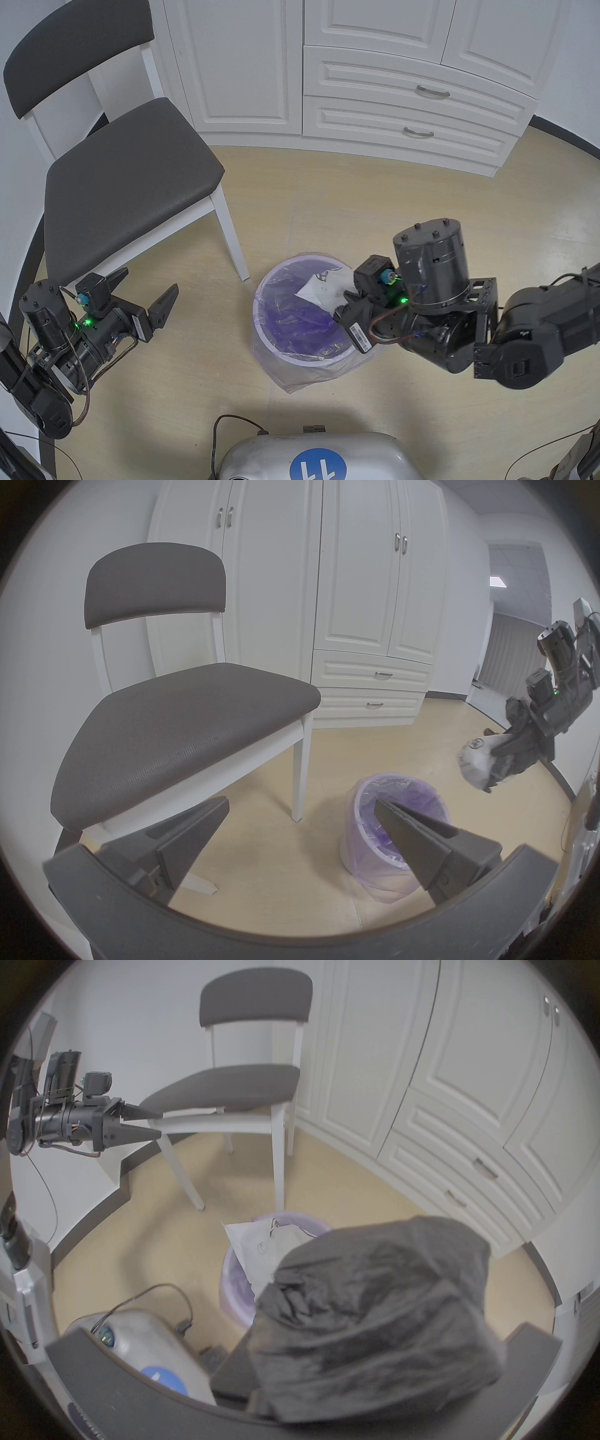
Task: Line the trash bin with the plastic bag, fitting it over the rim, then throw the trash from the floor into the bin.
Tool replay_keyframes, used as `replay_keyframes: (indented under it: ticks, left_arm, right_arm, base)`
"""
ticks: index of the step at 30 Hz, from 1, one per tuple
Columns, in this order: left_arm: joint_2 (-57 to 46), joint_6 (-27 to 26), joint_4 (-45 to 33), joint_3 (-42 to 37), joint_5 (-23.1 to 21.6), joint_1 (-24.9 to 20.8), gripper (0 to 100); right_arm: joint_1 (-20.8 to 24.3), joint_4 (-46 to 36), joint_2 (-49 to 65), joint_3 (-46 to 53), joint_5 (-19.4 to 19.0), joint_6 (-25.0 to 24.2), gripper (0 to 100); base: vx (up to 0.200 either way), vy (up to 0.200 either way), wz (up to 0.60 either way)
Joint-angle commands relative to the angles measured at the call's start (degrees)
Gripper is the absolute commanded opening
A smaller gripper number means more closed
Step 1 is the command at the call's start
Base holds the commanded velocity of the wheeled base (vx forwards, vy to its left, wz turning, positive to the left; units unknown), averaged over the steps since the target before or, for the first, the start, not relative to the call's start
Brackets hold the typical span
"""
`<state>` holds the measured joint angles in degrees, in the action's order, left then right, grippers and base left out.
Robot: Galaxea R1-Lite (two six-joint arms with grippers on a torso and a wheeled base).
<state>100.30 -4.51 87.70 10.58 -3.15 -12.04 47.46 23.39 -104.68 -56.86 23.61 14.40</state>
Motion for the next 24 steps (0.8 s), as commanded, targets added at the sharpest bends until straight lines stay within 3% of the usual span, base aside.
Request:
replay_keyframes:
  ticks: [1,7,24]
  left_arm:
    - [-1.3,0.0,0.0,0.1,-0.3,0.9,100]
    - [-1.2,0.1,0.0,0.7,-0.4,1.2,100]
    - [-0.7,0.1,0.0,1.4,-0.5,2.6,100]
  right_arm:
    - [0.4,20.1,-13.9,2.9,0.5,10.6,0]
    - [-0.1,30.8,-19.9,2.0,-0.4,14.8,0]
    - [-4.9,31.1,-28.6,-6.6,-2.9,15.0,0]
  base:
    - [0.000,0.000,0.00]
    - [0.000,0.000,0.00]
    - [0.000,0.000,0.00]
